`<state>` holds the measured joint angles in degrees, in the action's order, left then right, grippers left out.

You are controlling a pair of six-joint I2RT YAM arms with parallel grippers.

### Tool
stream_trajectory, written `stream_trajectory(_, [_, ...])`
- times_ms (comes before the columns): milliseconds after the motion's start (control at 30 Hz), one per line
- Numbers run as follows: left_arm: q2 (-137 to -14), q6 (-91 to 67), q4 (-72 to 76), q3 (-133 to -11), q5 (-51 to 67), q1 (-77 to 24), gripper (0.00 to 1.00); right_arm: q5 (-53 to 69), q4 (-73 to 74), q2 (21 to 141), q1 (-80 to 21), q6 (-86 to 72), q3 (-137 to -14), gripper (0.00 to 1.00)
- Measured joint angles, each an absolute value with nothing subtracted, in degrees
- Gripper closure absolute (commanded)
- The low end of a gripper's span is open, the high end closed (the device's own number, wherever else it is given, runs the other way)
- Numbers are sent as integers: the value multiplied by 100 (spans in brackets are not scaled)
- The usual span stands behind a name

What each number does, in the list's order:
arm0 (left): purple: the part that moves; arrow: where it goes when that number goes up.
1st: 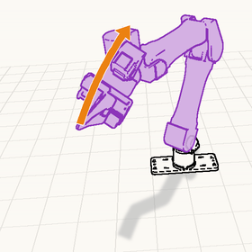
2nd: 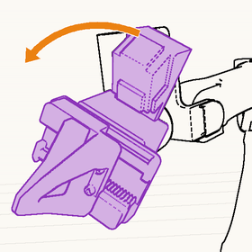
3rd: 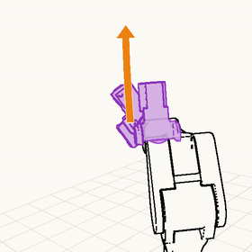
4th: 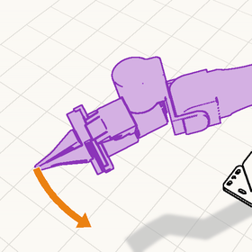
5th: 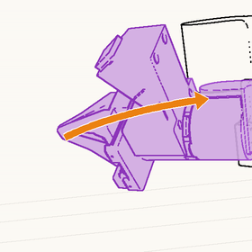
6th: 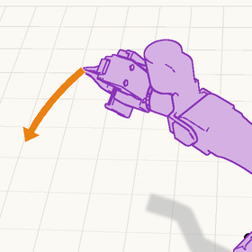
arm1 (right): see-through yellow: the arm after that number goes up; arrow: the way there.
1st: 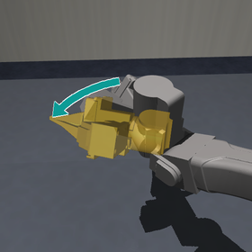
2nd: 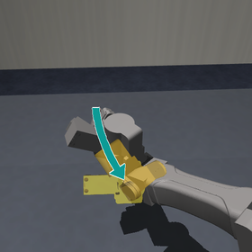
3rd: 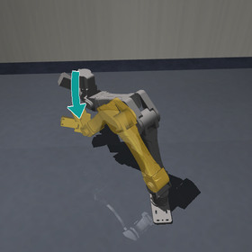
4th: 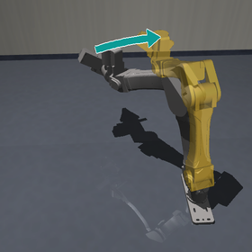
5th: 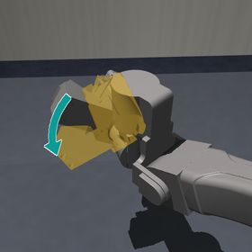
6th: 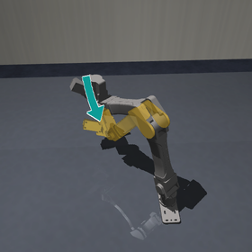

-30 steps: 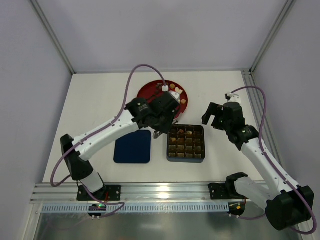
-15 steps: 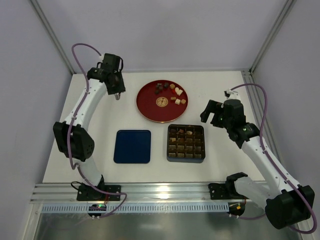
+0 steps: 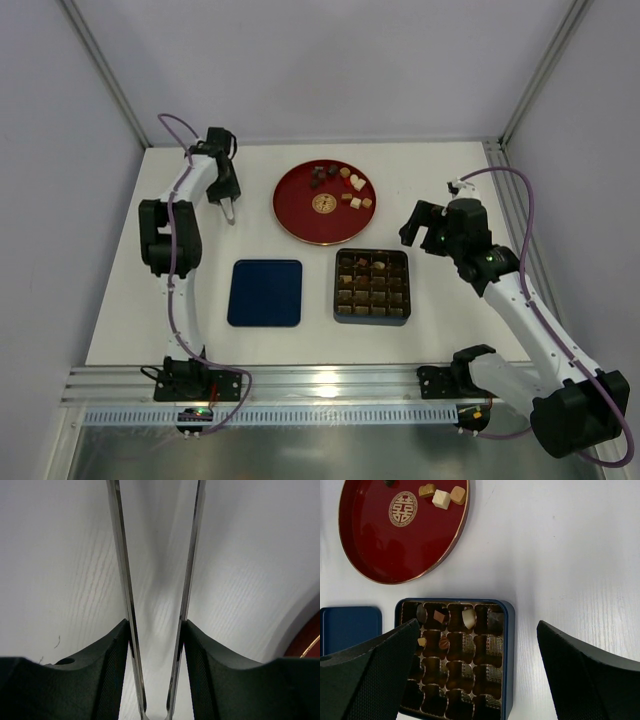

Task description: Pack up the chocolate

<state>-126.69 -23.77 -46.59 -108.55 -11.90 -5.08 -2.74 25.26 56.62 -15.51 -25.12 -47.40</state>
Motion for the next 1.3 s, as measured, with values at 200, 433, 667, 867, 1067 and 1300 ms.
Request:
stream_trajectory(200, [-12781,-2349,-4565,-10855,-1184,-377,47,-261,2523,5662,-1551,-2512,-4733,0])
stream_trajectory(433, [-12910,-2344,-4541,-10855,-1170,-351,40,-237,2504,5662,-1551,-2515,-4703,0])
stream_trajectory(667, [-12969,-2333,-4534,-10855,-1149,-351,32,-237,2493,5662,-1551,-2515,-4700,0])
stream_trajectory(867, [-12969,-2303,-4519,-10855,-1149,-351,24,-237,2488,5662,-1551,-2512,-4672,0])
stream_trajectory(1067, [-12969,-2239,-4519,-10855,-1142,-351,20,-239,2491,5662,-1551,-2512,-4670,0])
stream_trajectory(1300, [-12969,-2178,-4521,-10903,-1142,-351,17,-239,2486,5660,-1551,-2510,-4639,0])
